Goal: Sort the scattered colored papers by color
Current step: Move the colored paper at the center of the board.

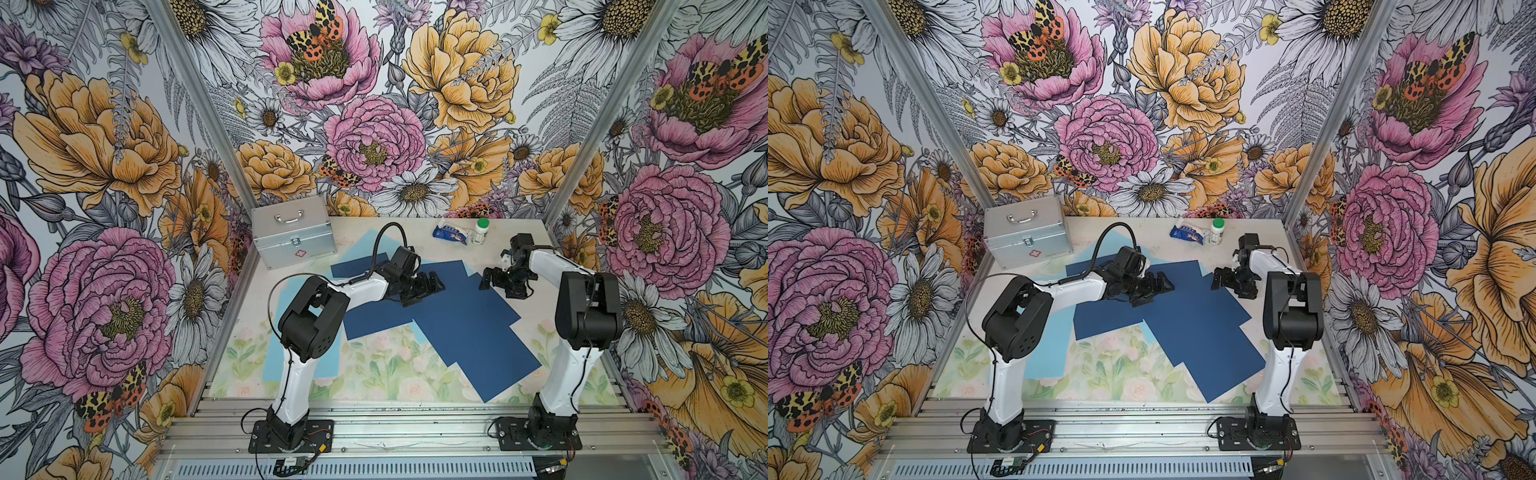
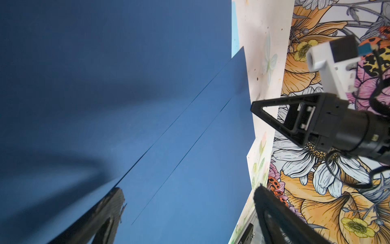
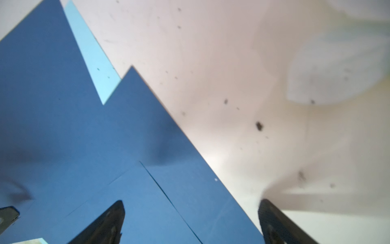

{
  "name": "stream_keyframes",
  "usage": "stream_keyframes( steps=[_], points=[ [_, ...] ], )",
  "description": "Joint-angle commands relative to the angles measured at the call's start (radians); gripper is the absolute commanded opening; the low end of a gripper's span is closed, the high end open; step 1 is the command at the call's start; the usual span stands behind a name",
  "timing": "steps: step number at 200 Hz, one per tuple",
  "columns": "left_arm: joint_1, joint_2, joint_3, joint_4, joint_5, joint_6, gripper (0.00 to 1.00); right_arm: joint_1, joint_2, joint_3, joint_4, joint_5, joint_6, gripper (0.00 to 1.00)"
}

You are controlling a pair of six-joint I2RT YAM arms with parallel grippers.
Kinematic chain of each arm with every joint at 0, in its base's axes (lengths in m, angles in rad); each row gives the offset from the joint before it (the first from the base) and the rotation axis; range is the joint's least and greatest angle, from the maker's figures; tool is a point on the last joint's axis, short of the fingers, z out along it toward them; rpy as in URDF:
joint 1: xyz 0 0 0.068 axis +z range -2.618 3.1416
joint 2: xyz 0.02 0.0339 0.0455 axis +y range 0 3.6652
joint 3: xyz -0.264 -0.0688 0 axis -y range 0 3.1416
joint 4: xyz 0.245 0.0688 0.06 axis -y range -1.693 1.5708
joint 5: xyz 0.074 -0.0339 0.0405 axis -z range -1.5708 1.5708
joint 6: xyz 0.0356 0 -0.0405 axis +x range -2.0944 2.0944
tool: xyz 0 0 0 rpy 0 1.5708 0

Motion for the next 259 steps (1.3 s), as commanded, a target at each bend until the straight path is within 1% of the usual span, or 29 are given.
stream_keyframes(
  steps=[1, 25, 37, 46, 76, 81, 92, 106, 126, 148, 166, 215, 237, 259],
  points=[
    [-0.005, 0.070, 0.069, -0.045, 0.046, 0.042, 0.99, -0.048, -0.058, -0.091, 0.021, 0.031, 0.074, 1.00],
    [-0.012, 0.130, 0.174, -0.177, 0.007, 0.143, 0.99, -0.111, -0.099, -0.194, 0.089, -0.052, 0.133, 1.00],
    [-0.015, 0.160, 0.226, -0.247, -0.022, 0.186, 0.99, -0.129, -0.112, -0.242, 0.121, -0.068, 0.164, 1.00],
    [-0.015, 0.178, 0.248, -0.273, -0.022, 0.206, 0.99, -0.136, -0.115, -0.271, 0.144, -0.083, 0.178, 0.99],
    [-0.017, 0.212, 0.274, -0.311, -0.013, 0.232, 0.99, -0.139, -0.082, -0.339, 0.241, -0.202, 0.241, 0.99],
    [-0.018, 0.216, 0.274, -0.311, -0.007, 0.231, 0.99, -0.137, -0.079, -0.348, 0.247, -0.206, 0.260, 0.99],
    [-0.019, 0.220, 0.275, -0.311, 0.008, 0.231, 0.99, -0.133, -0.084, -0.369, 0.271, -0.230, 0.268, 0.99],
    [-0.022, 0.224, 0.278, -0.312, 0.027, 0.230, 0.99, -0.128, -0.079, -0.384, 0.282, -0.290, 0.278, 0.99],
    [-0.023, 0.240, 0.290, -0.312, 0.072, 0.221, 0.99, -0.125, -0.108, -0.408, 0.270, -0.283, 0.270, 1.00],
    [-0.031, 0.254, 0.309, -0.312, 0.134, 0.209, 0.99, -0.112, -0.120, -0.404, 0.202, -0.308, 0.211, 1.00],
    [-0.044, 0.255, 0.316, -0.311, 0.168, 0.202, 0.99, -0.096, -0.138, -0.421, 0.166, -0.233, 0.189, 1.00],
    [-0.068, 0.276, 0.330, -0.311, 0.270, 0.203, 0.99, -0.106, -0.180, -0.456, 0.166, -0.169, 0.195, 1.00],
    [-0.072, 0.267, 0.311, -0.311, 0.260, 0.208, 0.99, -0.125, -0.241, -0.493, 0.164, -0.111, 0.214, 1.00],
    [-0.072, 0.262, 0.292, -0.311, 0.241, 0.213, 0.99, -0.131, -0.251, -0.518, 0.161, -0.140, 0.202, 1.00]
  ],
)
